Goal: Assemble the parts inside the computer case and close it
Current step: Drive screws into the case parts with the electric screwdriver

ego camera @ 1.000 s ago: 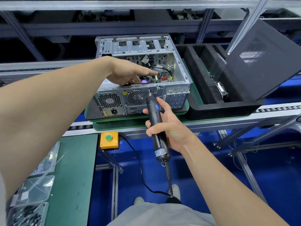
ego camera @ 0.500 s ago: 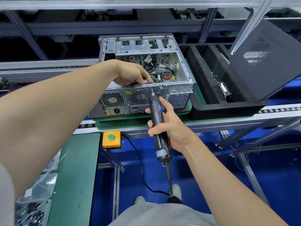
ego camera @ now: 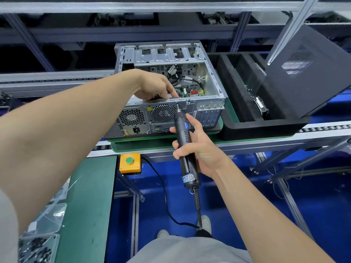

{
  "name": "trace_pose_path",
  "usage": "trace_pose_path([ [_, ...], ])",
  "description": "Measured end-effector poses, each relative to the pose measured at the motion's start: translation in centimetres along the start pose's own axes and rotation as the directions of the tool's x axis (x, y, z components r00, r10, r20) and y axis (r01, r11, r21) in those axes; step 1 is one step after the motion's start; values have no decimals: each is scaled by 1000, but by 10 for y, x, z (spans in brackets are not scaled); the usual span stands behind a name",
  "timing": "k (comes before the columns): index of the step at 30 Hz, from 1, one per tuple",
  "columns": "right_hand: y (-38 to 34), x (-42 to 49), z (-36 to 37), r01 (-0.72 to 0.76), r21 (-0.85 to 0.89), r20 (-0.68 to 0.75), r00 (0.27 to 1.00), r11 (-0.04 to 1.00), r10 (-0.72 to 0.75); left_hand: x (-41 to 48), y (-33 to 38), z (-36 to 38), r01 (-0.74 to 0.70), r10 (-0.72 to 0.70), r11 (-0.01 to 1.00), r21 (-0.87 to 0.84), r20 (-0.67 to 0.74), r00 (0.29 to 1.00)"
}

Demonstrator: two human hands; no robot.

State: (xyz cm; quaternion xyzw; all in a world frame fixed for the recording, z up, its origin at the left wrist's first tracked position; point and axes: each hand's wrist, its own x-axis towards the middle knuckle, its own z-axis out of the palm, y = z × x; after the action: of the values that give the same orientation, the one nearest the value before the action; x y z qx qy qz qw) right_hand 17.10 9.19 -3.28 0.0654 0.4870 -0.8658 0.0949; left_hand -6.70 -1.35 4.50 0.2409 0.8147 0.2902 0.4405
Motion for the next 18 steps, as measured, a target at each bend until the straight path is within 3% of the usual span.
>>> trace_pose_path([
  [18, -2, -1, 1, -9, -1, -12, 1000, 1000, 9, 7, -4, -2, -22, 22, 1000, 3, -1, 1000],
])
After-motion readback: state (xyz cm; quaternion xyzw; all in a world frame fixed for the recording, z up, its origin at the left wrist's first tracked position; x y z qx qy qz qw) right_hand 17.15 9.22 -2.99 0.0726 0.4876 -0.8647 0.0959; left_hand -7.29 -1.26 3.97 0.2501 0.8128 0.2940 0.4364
